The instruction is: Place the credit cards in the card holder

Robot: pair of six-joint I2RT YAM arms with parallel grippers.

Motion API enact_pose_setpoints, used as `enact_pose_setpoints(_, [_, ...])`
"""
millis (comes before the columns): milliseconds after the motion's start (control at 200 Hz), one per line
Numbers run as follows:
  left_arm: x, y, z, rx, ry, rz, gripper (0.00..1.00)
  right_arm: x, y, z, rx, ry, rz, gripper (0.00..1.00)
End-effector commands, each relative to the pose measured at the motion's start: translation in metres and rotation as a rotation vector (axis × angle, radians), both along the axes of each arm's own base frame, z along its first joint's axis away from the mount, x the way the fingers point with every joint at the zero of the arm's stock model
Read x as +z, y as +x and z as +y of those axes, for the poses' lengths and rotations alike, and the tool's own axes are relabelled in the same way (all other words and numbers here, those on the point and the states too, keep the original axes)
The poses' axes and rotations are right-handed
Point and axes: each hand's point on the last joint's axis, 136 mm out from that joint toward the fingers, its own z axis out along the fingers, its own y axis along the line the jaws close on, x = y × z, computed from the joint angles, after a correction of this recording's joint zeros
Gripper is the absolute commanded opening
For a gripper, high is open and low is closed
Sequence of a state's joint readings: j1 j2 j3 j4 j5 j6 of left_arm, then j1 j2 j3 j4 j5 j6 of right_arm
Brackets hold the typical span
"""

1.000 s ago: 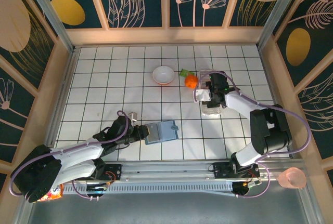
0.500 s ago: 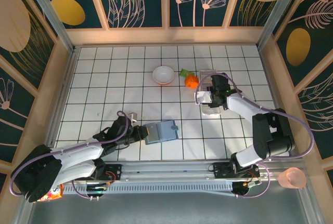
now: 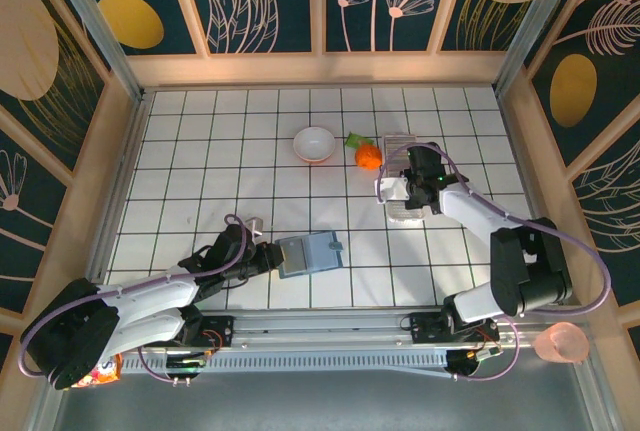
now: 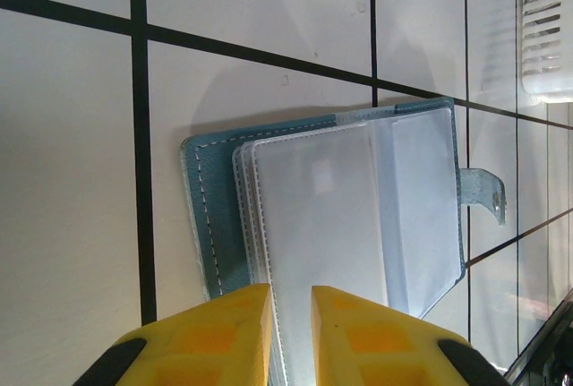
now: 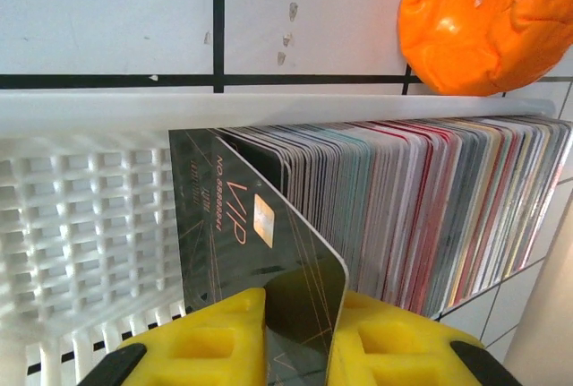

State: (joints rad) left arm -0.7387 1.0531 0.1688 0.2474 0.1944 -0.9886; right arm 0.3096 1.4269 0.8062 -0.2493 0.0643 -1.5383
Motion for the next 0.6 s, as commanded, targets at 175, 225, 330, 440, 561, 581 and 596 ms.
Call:
enact_pose_setpoints(175, [0.001, -0.001, 0.001, 0.005, -0.005, -0.006, 0.18, 0.023, -0.010, 0.004, -0.006, 0.020, -0.040, 0.14])
enact_pose_setpoints(225, [0.000, -0.001, 0.002, 0.004, -0.001, -0.005, 0.18, 0.023, -0.020, 0.008, -0.005, 0.041, -0.004, 0.13])
enact_pose_setpoints(330, [0.001, -0.001, 0.002, 0.002, 0.005, -0.008, 0.18, 0.026, -0.039, 0.016, -0.033, 0.101, 0.047, 0.10])
enact_pose_setpoints(440, [0.003, -0.001, 0.002, 0.002, 0.005, -0.013, 0.18, 0.031, -0.062, 0.023, -0.064, 0.143, 0.084, 0.01])
enact_pose_setpoints(561, [0.007, 0.000, 0.003, 0.004, 0.009, -0.022, 0.18, 0.051, -0.086, 0.041, -0.103, 0.235, 0.102, 0.00])
enact_pose_setpoints(581, [0.007, 0.000, 0.004, 0.006, 0.011, -0.023, 0.18, 0.057, -0.090, 0.046, -0.115, 0.265, 0.099, 0.00])
enact_pose_setpoints(596, [0.008, 0.001, 0.004, 0.006, 0.009, -0.025, 0.18, 0.062, -0.090, 0.048, -0.143, 0.294, 0.092, 0.00])
